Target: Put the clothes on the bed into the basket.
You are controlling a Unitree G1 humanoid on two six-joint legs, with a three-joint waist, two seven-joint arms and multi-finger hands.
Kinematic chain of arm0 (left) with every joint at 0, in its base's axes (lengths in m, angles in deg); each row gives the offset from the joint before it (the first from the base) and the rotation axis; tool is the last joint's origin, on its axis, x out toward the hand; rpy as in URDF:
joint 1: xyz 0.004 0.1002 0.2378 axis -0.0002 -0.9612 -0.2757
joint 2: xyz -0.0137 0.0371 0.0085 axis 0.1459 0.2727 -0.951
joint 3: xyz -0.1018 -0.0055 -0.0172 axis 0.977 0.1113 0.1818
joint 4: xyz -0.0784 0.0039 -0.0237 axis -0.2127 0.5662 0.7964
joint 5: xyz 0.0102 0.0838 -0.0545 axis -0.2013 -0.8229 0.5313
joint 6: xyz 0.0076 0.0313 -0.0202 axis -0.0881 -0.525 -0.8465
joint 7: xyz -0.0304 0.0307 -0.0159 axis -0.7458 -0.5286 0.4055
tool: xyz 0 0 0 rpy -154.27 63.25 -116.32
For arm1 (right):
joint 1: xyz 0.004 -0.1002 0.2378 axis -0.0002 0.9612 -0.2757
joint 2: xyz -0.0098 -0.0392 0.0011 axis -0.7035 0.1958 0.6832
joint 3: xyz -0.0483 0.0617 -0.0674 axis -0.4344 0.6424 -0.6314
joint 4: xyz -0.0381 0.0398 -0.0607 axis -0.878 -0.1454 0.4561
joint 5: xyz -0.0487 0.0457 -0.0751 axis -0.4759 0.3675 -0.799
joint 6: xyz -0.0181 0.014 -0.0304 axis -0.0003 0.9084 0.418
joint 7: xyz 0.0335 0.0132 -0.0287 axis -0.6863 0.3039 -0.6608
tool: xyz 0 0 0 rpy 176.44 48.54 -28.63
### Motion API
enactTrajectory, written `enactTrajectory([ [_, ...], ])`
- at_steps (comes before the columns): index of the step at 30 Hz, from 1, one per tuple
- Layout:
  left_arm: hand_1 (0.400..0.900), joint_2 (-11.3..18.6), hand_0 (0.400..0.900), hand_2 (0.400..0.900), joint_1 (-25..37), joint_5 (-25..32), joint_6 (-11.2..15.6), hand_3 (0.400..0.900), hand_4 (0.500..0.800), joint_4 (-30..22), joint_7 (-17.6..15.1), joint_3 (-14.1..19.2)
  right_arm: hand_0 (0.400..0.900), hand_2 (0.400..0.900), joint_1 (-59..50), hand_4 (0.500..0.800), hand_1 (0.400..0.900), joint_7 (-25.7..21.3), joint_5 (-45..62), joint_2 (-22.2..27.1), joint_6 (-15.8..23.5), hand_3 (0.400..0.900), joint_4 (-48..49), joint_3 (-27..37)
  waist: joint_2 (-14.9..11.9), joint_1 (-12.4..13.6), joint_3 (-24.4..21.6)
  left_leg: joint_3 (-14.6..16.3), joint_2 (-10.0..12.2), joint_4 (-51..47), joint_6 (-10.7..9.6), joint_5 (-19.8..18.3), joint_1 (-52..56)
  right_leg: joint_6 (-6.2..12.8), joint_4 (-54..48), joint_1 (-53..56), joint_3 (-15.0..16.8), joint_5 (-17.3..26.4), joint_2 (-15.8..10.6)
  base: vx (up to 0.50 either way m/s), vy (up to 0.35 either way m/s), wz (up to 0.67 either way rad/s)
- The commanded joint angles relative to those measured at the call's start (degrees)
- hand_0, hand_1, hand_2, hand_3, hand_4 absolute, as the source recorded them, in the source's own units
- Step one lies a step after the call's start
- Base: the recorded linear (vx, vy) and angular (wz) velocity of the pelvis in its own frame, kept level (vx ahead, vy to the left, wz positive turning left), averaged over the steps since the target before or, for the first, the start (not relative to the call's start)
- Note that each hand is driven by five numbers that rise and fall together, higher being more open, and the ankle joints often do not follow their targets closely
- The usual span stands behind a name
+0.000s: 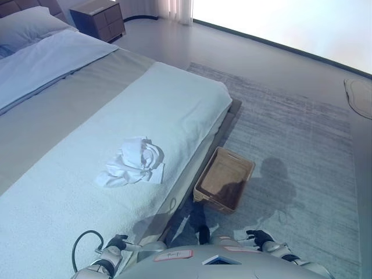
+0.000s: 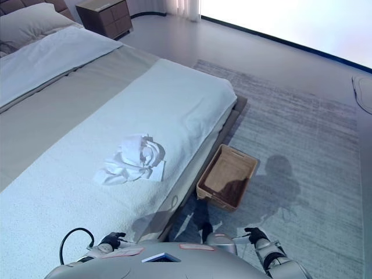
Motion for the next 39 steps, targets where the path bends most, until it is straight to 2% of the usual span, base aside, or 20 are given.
enactTrajectory([
  [1,0.900,0.0,0.900,0.900,4.3,1.0,0.8,0.900,0.800,4.0,-0.8,-0.1,0.900,0.900,-4.2,0.800,0.900,-0.7,-1.8,3.5,0.4,0.900,-2.9,-1.0,1.9,-1.1,2.3,0.4,-0.8,0.4,-0.6,-2.7,0.1,3.58,0.3,5.9,-5.2,-6.3,-0.7,0.00,0.000,0.00],
  [6,0.900,0.2,0.900,0.900,4.3,0.7,0.7,0.900,0.800,3.9,-1.7,0.2,0.900,0.900,-4.1,0.800,0.900,-0.9,-1.7,3.4,0.4,0.900,-2.9,-0.9,2.0,-1.0,2.2,0.4,-0.9,0.4,-0.6,-2.9,0.2,3.62,0.3,6.0,-5.3,-6.2,-0.7,0.00,0.000,0.00],
  [12,0.900,2.4,0.900,0.900,6.1,-4.6,-0.3,0.900,0.800,1.0,-7.3,-1.9,0.900,0.900,-5.5,0.800,0.900,-3.1,-1.3,3.7,1.0,0.900,-3.2,-0.7,2.1,-1.1,2.5,0.4,-0.9,0.4,-0.6,-2.9,0.0,3.76,0.3,5.8,-5.2,-6.1,-0.7,0.00,0.000,0.00],
  [14,0.900,4.4,0.900,0.900,7.3,-6.5,-0.4,0.900,0.800,-1.3,-9.4,-2.0,0.900,0.900,-6.5,0.800,0.900,-3.6,-1.2,4.7,1.2,0.900,-3.4,-0.1,2.2,-1.2,2.6,0.6,-0.9,0.4,-0.7,-2.8,-0.2,3.90,0.3,5.5,-5.2,-6.0,-0.8,0.00,0.000,0.00],
  [16,0.900,7.9,0.900,0.900,8.5,-7.3,-0.6,0.900,0.800,-6.7,-11.0,-0.6,0.900,0.900,-7.9,0.800,0.900,-3.4,-0.8,6.4,1.2,0.900,-3.2,0.6,2.2,-1.2,2.8,0.7,-0.9,0.4,-0.8,-2.7,-0.6,4.08,0.3,5.0,-5.1,-5.7,-0.9,-0.01,0.029,-0.05],
  [20,0.900,13.2,0.900,0.900,11.8,-8.0,-0.9,0.900,0.800,-12.0,-11.9,1.1,0.900,0.900,-10.7,0.800,0.900,-2.0,0.0,9.3,0.7,0.900,-3.8,1.6,2.1,-1.3,3.2,1.1,-0.9,0.4,-0.9,-2.3,-1.9,4.46,0.3,3.5,-4.8,-5.0,-1.0,-0.01,0.025,-0.08],
  [22,0.900,14.9,0.900,0.900,14.3,-8.3,-1.1,0.900,0.800,-12.2,-12.7,0.9,0.900,0.900,-12.0,0.800,0.900,-1.8,0.3,9.9,0.6,0.900,-4.6,1.6,2.0,-1.3,3.4,1.4,-0.9,0.4,-0.9,-2.1,-2.8,4.63,0.3,2.6,-4.7,-4.7,-1.1,-0.01,0.031,-0.08],
  [26,0.900,18.0,0.900,0.900,20.2,-10.6,-3.0,0.900,0.800,-15.7,-15.8,-0.5,0.900,0.900,-13.8,0.800,0.900,-2.7,1.3,10.1,0.6,0.900,-5.1,1.8,1.7,-1.7,4.1,1.8,-0.8,0.4,-0.8,-1.3,-6.3,5.03,0.3,-1.0,-4.4,-3.4,-1.3,-0.05,0.036,-0.08],
  [30,0.900,19.7,0.900,0.900,25.3,-11.2,-3.4,0.900,0.800,-15.9,-17.3,-2.6,0.900,0.900,-14.2,0.800,0.900,-3.7,2.5,9.8,0.7,0.900,-4.8,1.9,1.6,-2.4,4.7,2.1,-0.8,0.4,-0.6,-0.2,-10.3,5.34,0.3,-5.2,-3.7,-2.0,-1.5,-0.04,0.052,-0.11],
  [34,0.900,20.6,0.900,0.900,31.5,-11.2,-3.3,0.900,0.800,-14.2,-18.2,-6.4,0.900,0.900,-13.8,0.800,0.900,-5.3,4.3,9.1,1.3,0.900,-4.5,2.2,1.7,-3.6,6.1,2.5,-1.4,0.4,-0.2,0.8,-14.3,5.63,0.3,-9.5,-3.2,-0.5,-1.8,-0.04,0.076,-0.11],
  [39,0.900,21.3,0.900,0.900,41.3,-8.1,-2.8,0.900,0.800,-7.0,-17.2,-11.8,0.900,0.900,-16.3,0.800,0.900,-7.2,8.2,8.7,2.0,0.900,-3.3,1.9,1.7,-5.1,8.4,2.7,-1.7,0.4,0.0,2.7,-21.0,6.03,0.3,-16.2,-2.2,1.9,-2.3,-0.05,0.077,-0.14],
])
